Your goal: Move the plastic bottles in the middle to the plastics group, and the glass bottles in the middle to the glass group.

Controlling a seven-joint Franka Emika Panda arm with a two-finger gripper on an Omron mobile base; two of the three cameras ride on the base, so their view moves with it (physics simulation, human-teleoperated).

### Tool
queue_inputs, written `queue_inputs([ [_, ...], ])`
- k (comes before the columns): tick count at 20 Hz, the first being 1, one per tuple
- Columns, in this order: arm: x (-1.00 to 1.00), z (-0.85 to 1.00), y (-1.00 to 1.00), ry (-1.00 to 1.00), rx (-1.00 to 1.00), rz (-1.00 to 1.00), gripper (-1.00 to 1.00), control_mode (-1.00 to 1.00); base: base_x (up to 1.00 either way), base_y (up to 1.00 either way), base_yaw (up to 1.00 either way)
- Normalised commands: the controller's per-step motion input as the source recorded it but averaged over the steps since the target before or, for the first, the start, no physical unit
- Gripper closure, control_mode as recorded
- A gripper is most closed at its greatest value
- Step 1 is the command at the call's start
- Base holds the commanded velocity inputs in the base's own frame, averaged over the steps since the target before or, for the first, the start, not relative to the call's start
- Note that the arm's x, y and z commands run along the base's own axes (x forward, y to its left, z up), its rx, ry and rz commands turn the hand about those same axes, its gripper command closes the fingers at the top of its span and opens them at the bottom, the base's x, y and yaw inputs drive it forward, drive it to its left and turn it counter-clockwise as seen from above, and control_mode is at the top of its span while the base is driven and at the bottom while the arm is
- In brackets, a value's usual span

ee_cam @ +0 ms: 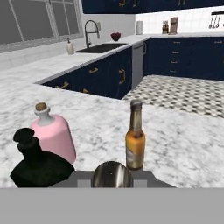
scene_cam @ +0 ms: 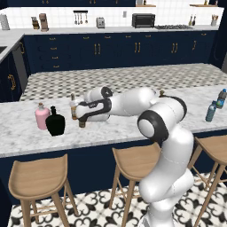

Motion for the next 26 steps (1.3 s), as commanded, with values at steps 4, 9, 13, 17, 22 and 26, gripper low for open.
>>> queue_inputs([
  [4, 0.00, -0.13, 0.21, 0.00, -0.04, 0.00, 1.00, -1.00, 0.00, 0.00, 0.00],
  [9, 0.00, -0.25, 0.20, 0.00, -0.06, 0.00, 1.00, -1.00, 0.00, 0.00, 0.00],
  [13, 0.00, -0.20, 0.13, 0.00, -0.04, 0.01, 1.00, -1.00, 0.00, 0.00, 0.00],
  [17, 0.00, -0.05, 0.00, -0.05, 0.00, 0.00, 1.00, -1.00, 0.00, 0.00, 0.00],
  [22, 0.00, 0.00, 0.00, -0.03, 0.00, 0.00, 1.00, -1.00, 0.00, 0.00, 0.00],
  [26, 0.00, 0.00, 0.03, 0.00, 0.00, 0.00, 1.00, -1.00, 0.00, 0.00, 0.00],
])
